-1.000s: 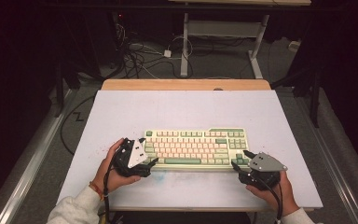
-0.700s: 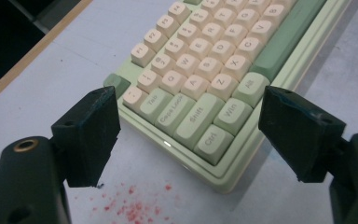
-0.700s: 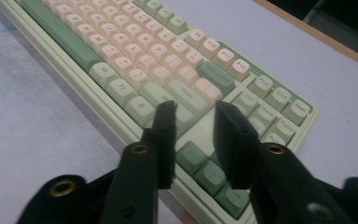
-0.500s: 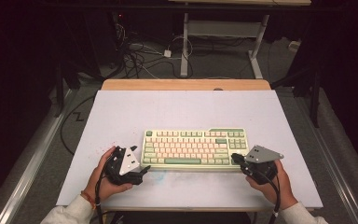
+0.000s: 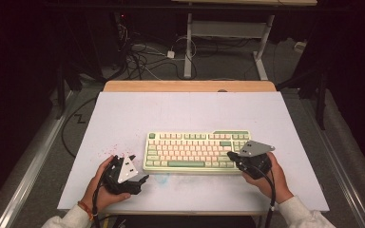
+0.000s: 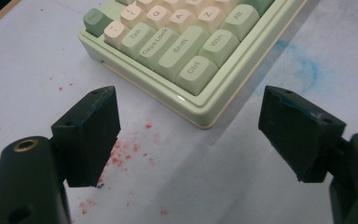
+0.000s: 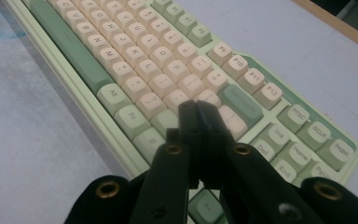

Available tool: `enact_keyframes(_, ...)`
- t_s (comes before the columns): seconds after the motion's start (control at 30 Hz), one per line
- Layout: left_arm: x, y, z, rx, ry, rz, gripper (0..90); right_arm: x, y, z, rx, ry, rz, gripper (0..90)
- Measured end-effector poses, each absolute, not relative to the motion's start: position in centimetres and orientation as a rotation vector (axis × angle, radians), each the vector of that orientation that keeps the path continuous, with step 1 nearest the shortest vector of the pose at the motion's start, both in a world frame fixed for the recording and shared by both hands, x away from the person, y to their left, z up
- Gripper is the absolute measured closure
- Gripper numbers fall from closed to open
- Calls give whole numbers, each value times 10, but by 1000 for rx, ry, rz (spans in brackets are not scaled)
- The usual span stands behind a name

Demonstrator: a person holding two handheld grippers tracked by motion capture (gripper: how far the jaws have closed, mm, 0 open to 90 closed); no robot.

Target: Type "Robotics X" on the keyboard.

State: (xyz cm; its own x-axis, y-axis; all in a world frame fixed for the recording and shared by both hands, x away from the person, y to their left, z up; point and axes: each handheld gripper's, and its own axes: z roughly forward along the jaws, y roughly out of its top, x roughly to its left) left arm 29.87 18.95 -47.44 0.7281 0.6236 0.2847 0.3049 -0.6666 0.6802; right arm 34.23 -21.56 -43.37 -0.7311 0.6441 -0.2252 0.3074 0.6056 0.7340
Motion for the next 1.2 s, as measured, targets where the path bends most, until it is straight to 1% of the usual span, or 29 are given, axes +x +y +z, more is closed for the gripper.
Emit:
enact_keyframes(0.27,298,192,-475,2316,709,672,192,354,-203,-442,740,2398,913,898)
enact_keyframes(0.6,297,191,-474,2316,705,678,193,359,-204,-452,757,2425,882,898)
enact_keyframes(0.67,296,192,-472,2300,721,656,205,360,-205,-454,760,2424,882,898)
enact_keyframes(0.8,294,194,-466,2258,731,641,303,359,-208,-458,782,2413,922,899)
enact_keyframes(0.93,294,195,-461,2251,740,624,403,358,-210,-460,787,2401,936,899)
enact_keyframes(0.97,295,196,-460,2254,728,618,448,357,-210,-460,787,2400,937,899)
enact_keyframes(1.0,296,197,-459,2256,733,606,524,357,-210,-460,784,2399,937,899)
enact_keyframes(1.1,298,200,-456,2245,750,560,682,357,-210,-460,782,2396,934,899)
enact_keyframes(1.2,299,202,-454,2256,747,541,794,357,-210,-460,778,2394,936,899)
